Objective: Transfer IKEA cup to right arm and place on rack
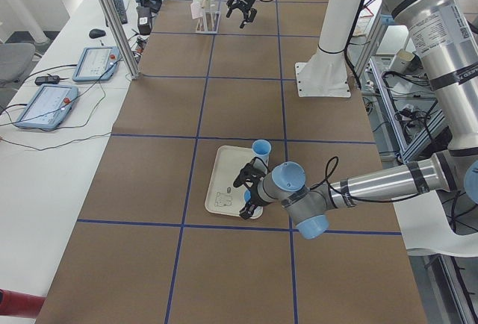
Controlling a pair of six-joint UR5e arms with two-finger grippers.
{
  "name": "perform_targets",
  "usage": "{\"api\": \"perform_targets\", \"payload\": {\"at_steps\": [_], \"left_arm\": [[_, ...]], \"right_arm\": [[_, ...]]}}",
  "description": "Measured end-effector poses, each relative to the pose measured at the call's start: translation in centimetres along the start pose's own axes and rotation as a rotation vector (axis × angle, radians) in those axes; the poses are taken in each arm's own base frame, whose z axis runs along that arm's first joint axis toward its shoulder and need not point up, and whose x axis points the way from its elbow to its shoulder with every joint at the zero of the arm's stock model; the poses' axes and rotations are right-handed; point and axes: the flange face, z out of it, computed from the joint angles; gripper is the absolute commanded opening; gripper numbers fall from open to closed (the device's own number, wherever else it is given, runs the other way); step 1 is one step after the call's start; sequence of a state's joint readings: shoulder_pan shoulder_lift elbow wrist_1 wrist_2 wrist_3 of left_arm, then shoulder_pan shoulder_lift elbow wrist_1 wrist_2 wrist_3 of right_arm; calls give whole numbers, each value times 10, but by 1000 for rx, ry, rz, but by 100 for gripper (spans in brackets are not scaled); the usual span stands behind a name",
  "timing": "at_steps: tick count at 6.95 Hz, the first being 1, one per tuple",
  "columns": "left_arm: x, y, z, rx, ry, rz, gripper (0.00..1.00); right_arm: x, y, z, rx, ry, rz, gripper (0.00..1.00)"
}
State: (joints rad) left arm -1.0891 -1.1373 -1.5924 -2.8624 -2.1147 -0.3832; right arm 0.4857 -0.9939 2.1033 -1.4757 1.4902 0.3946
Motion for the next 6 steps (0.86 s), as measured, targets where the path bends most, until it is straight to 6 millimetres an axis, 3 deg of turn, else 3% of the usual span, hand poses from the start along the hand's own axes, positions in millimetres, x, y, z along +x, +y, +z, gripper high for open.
{"api": "perform_targets", "payload": {"at_steps": [4,6], "left_arm": [[1,-2,11,-14,10,8,45],[1,-3,16,-19,14,12,32]], "right_arm": [[-1,1,0,-1,0,-1,100],[0,1,1,-1,4,-1,100]]}}
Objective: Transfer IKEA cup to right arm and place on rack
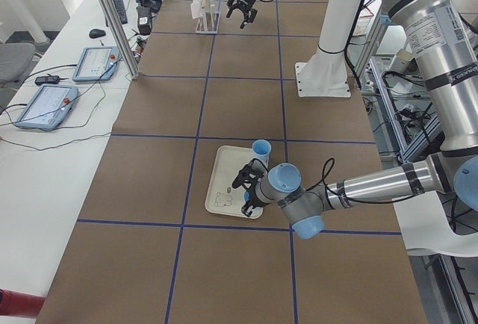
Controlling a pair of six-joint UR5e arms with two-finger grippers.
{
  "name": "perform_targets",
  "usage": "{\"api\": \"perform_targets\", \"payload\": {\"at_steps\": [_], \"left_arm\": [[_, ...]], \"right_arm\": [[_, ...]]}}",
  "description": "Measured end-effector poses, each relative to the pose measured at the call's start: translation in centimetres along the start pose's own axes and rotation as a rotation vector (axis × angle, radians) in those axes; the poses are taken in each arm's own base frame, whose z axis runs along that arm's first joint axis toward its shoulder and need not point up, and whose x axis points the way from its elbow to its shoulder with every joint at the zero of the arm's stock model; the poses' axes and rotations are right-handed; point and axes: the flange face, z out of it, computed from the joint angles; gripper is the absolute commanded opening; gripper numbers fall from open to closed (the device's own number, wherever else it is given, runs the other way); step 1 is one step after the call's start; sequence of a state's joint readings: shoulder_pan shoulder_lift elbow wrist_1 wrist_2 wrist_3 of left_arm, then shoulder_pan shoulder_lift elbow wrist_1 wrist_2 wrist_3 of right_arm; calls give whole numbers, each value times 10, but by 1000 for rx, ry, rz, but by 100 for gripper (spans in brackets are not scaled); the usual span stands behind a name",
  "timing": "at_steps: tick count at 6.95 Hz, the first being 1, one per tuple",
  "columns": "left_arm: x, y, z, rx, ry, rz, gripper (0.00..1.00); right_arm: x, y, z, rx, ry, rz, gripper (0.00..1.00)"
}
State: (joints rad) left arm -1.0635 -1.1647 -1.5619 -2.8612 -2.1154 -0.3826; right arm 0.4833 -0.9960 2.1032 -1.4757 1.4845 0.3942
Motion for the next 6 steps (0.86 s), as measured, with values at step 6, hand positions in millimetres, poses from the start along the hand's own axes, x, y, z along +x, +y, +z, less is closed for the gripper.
{"api": "perform_targets", "payload": {"at_steps": [6], "left_arm": [[8,-17,7,17,36,32,0]], "right_arm": [[0,2,3,5,25,-3,100]]}}
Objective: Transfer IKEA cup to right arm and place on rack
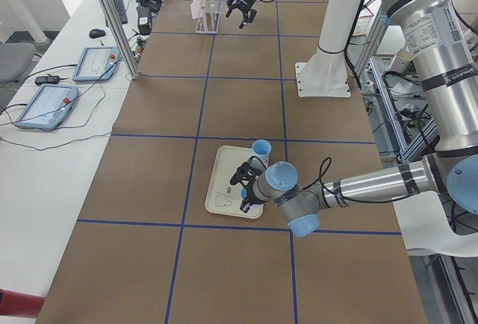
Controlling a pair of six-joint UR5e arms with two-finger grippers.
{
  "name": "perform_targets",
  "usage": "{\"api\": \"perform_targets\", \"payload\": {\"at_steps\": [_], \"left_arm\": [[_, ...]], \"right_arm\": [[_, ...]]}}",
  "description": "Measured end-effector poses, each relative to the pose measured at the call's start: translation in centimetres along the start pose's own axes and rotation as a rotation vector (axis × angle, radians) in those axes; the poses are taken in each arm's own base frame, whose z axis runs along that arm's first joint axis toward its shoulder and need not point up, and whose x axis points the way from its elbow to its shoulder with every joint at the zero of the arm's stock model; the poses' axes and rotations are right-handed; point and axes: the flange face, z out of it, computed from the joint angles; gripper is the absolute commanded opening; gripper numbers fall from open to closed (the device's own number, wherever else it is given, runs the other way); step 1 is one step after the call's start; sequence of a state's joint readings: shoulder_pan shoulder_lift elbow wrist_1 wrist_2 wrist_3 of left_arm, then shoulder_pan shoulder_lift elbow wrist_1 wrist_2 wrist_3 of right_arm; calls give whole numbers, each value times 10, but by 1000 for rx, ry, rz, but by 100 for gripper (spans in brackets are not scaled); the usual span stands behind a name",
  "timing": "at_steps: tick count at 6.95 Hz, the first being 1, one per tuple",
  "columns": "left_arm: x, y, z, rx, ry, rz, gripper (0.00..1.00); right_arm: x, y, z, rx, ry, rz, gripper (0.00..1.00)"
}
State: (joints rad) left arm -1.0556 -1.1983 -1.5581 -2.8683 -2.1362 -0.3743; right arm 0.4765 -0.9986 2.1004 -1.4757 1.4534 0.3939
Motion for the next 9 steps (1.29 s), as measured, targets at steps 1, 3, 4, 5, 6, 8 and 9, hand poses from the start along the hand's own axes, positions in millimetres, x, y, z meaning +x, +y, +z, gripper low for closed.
{"api": "perform_targets", "payload": {"at_steps": [1,3,4,5,6,8,9], "left_arm": [[5,-9,2,0,41,7,0],[-6,-39,-12,58,48,-11,0],[-19,-61,-26,103,20,-34,0],[-28,-86,-40,136,4,-55,0],[-29,-122,-56,155,4,-76,0],[13,-210,-103,172,36,-140,0],[57,-249,-134,192,105,-222,0]], "right_arm": [[0,1,3,-3,7,-2,100],[-3,4,9,-11,19,-12,100],[-10,7,15,-12,14,-18,100],[-20,11,27,9,0,-21,100],[-29,19,43,58,-14,-20,100],[-35,45,67,166,-46,-8,99],[-35,57,71,203,-67,-7,99]]}}
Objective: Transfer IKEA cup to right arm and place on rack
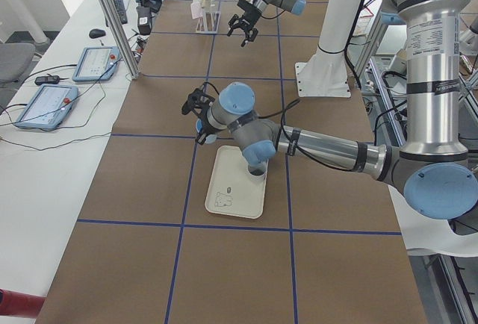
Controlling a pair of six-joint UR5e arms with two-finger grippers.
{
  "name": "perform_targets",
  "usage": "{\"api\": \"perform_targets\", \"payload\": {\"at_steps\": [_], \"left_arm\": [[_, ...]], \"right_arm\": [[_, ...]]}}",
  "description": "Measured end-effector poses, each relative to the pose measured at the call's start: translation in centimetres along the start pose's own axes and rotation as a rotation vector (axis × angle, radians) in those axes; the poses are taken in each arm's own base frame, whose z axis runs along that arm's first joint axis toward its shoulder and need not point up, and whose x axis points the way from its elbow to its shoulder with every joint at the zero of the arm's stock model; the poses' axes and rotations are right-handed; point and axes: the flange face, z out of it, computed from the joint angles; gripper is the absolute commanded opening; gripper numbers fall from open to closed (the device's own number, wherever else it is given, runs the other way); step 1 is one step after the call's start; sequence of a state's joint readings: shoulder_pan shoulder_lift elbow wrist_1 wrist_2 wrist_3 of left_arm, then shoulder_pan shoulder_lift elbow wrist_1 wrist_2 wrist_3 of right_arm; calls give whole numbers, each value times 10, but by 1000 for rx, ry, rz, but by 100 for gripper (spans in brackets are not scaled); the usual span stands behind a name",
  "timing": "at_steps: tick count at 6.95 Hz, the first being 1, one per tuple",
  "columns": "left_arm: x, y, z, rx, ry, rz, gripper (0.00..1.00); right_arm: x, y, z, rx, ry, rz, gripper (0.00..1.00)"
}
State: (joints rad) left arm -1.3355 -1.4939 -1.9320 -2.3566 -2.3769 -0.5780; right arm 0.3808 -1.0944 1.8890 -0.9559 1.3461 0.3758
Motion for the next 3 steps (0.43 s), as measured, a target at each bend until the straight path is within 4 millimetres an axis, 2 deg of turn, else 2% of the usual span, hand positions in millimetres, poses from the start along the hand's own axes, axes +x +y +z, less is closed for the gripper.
{"api": "perform_targets", "payload": {"at_steps": [1,3], "left_arm": [[53,-21,-9,5,79,-77,0],[147,-50,8,-41,237,-183,0]], "right_arm": [[-1,4,1,26,-16,-17,99],[4,-9,-3,76,-17,-54,98]]}}
